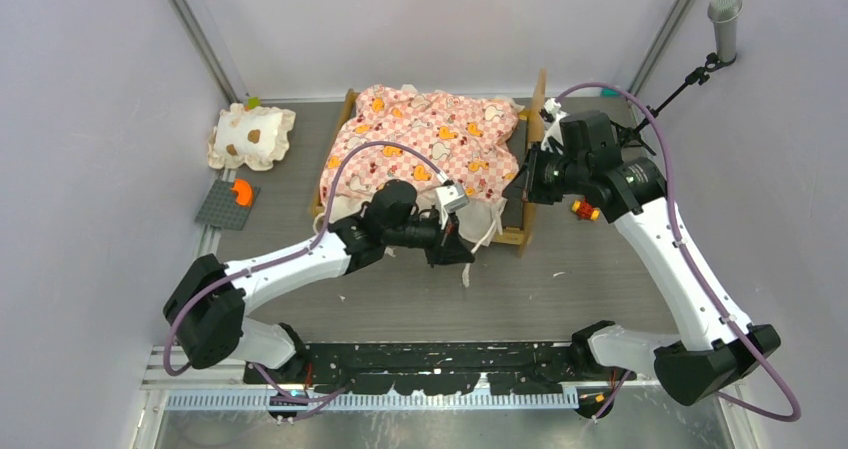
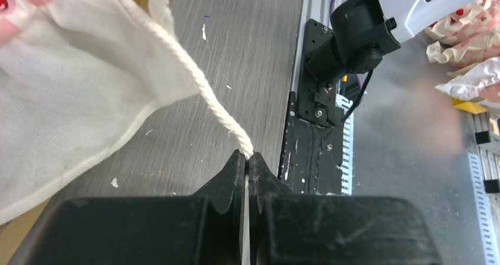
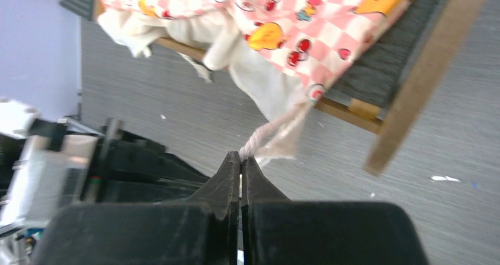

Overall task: Set up the pet bed
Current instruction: Cross the ropes on the bed frame.

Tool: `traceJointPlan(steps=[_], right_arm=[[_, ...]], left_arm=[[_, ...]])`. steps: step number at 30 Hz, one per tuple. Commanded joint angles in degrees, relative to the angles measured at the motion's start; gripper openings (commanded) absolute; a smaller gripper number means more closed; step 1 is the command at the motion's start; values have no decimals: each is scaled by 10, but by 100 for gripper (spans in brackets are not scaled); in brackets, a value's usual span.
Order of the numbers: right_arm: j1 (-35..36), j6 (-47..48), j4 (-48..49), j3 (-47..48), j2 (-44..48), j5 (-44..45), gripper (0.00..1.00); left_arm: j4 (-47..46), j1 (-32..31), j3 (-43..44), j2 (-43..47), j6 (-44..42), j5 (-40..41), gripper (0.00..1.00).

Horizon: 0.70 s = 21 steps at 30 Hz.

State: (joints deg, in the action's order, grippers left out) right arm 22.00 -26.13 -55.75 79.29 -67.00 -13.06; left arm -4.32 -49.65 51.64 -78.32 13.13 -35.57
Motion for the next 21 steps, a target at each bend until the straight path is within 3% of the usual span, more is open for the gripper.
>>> traceJointPlan(steps=[1, 8, 13, 21], right_arm=[[0, -24, 45, 35, -21, -76, 1], [0, -17, 38, 34, -24, -125, 1], [0, -79, 84, 25, -25, -146, 1], [0, -158, 142, 12, -32, -76, 3]], left_arm=[[-89, -1, -8, -18, 42, 10, 0], [-190, -22, -30, -88, 76, 13, 0], [-260, -46, -32, -129, 99, 24, 0], [-303, -55, -64, -108, 109, 61, 0]])
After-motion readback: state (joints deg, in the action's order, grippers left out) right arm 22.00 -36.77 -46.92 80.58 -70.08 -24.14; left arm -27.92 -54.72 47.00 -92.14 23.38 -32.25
